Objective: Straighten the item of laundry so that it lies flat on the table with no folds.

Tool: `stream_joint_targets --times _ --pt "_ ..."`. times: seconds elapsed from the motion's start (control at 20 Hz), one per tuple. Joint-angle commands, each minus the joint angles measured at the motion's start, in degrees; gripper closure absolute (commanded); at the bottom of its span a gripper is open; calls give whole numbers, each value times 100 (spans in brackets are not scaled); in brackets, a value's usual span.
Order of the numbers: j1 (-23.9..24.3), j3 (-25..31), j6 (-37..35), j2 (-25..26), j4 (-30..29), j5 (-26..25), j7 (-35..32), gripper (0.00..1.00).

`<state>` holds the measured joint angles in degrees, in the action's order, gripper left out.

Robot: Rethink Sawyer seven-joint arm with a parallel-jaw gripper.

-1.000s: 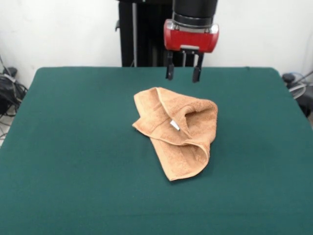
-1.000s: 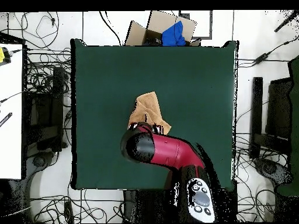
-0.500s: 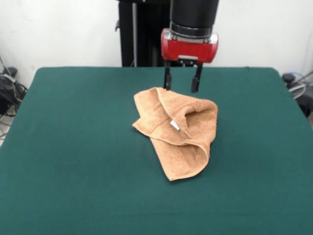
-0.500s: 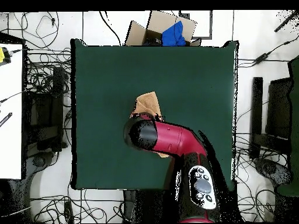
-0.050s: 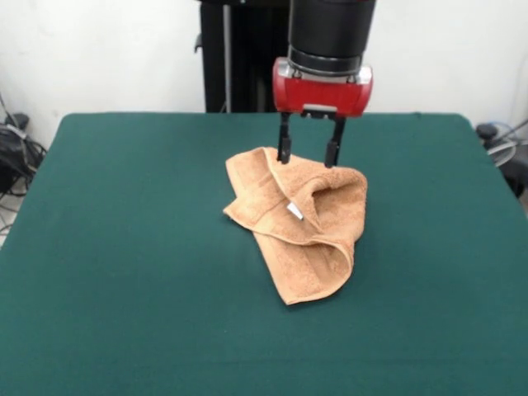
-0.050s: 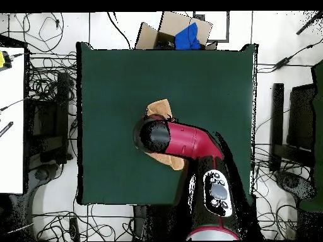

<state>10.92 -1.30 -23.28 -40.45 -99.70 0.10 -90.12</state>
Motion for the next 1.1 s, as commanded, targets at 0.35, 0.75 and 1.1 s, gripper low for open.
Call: stream_joint_targets --times 0.35,0.75,1.1 --pt "-228 -52 -40 509 239 128 -1207 0" --pt "-234 -74 143 708 289 118 -1216 0" --pt "-67 8 553 917 211 22 -1127 0"
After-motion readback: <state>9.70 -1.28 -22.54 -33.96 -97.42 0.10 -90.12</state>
